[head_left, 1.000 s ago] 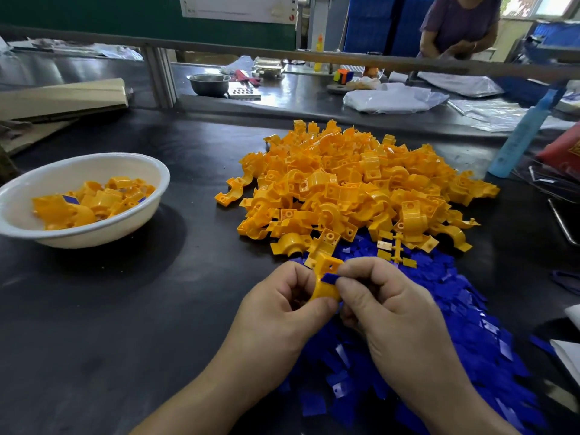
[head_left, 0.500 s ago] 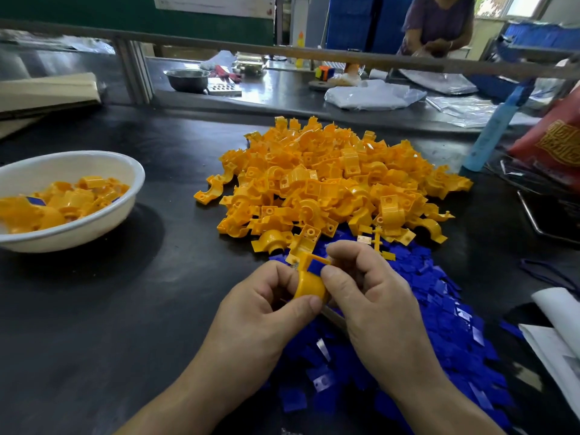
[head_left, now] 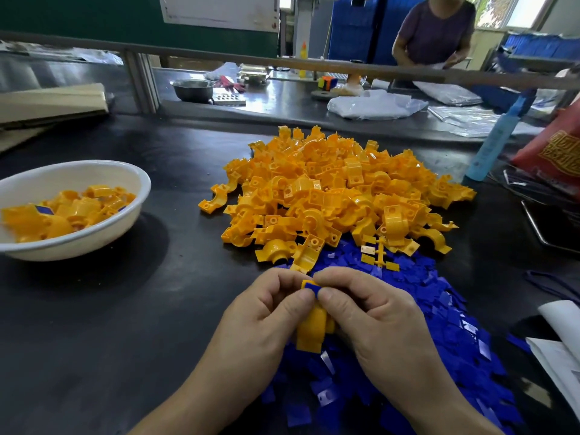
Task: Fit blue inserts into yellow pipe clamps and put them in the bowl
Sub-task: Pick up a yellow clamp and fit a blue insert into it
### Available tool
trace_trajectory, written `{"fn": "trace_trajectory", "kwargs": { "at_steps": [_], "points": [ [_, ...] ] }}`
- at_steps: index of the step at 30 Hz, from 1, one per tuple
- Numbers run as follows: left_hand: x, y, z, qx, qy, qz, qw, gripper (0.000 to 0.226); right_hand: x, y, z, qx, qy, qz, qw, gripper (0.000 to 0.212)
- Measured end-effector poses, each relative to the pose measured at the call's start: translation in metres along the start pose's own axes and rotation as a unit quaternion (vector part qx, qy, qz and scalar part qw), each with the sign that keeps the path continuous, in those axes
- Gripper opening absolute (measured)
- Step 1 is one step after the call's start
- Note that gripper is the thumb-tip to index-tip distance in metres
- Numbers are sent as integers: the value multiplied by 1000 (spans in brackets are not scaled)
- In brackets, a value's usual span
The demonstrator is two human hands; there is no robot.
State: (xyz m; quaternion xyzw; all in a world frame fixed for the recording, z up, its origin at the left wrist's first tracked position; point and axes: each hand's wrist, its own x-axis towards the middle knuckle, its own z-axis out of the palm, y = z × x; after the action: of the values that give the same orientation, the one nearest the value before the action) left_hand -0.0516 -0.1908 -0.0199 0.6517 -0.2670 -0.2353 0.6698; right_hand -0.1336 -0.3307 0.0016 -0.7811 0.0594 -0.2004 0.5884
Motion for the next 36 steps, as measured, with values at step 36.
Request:
{"fn": "trace_trajectory", "kwargs": {
  "at_steps": [36],
  "points": [
    [10,8,-40,-19,211,-72,975,13,1,0,-21,-356,3,-14,935,25]
  ]
}}
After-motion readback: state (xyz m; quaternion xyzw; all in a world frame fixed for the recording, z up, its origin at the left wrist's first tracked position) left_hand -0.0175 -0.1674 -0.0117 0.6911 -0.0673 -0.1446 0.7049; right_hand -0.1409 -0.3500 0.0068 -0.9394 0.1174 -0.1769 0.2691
